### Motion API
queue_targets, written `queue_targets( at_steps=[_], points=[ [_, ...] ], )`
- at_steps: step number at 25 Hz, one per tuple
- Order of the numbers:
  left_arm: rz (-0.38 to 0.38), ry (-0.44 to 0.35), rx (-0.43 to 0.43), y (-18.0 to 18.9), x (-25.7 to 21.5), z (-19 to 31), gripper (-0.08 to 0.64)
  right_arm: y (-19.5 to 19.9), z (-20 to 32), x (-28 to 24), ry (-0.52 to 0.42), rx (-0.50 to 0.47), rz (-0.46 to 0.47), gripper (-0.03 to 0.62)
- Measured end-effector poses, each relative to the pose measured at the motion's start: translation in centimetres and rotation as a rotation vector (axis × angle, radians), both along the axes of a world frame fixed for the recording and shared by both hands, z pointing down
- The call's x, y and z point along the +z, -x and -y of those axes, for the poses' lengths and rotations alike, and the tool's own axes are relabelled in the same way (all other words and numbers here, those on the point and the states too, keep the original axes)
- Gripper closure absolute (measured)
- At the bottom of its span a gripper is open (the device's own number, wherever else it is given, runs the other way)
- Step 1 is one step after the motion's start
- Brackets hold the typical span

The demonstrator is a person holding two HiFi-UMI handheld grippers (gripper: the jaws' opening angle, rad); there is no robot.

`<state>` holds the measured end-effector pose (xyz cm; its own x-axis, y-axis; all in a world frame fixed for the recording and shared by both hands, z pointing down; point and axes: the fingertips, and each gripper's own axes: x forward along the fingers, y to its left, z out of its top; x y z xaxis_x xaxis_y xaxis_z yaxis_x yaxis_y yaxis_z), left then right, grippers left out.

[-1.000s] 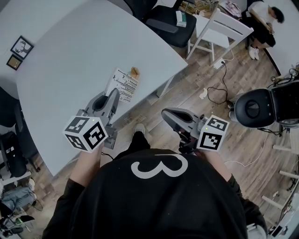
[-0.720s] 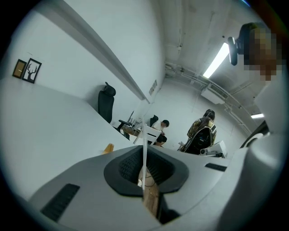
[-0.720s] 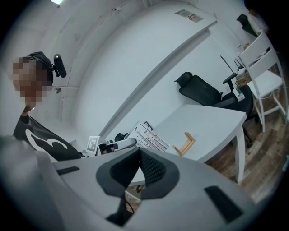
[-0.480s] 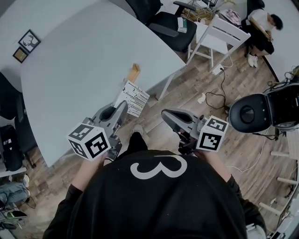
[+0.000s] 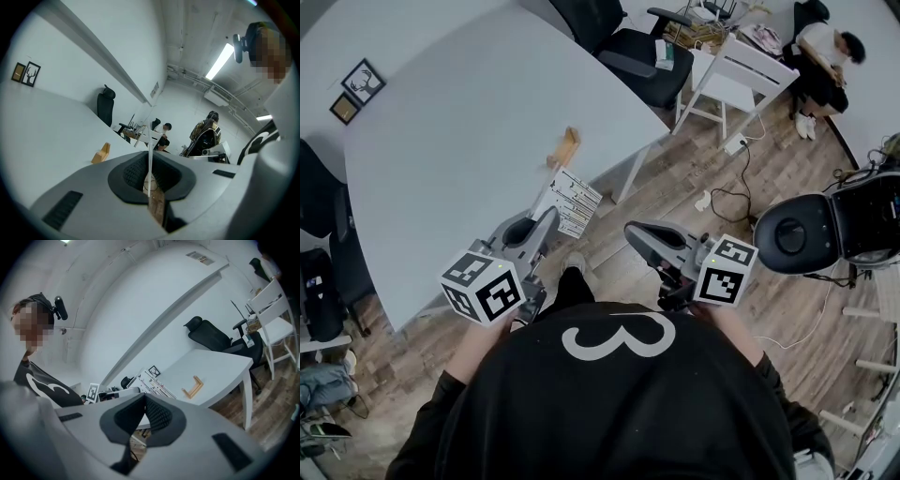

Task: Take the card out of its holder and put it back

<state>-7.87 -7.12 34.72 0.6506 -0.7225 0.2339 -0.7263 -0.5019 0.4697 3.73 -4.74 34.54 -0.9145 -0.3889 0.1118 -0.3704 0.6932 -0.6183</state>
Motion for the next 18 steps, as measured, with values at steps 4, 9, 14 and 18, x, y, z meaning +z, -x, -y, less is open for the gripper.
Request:
queue_targets(
  at_steps=[4, 9, 14, 18],
  points=[
    [-0.007, 0.017, 0.0, -0.4, 0.1, 0.7, 0.535, -0.3, 0.6, -0.1, 0.002, -0.002, 0.0, 0.584],
    [-0.017, 0.021, 0.002, -0.6, -0.2, 0.6, 0.535, -0.6, 0.5, -0.2, 0.004, 0.001, 0.001, 0.584],
    [-0.016, 0.027, -0.005, -0.6, -0.2, 1.4, 0.535, -0.6, 1.0, 0.1, 0.009, -0.004, 0.006, 0.583],
    [-0.008, 0.031, -0.018, -0.2, 0.0, 2.2, 0.535, -0.3, 1.8, 0.3, 0.014, -0.005, 0.01, 0.583]
  ],
)
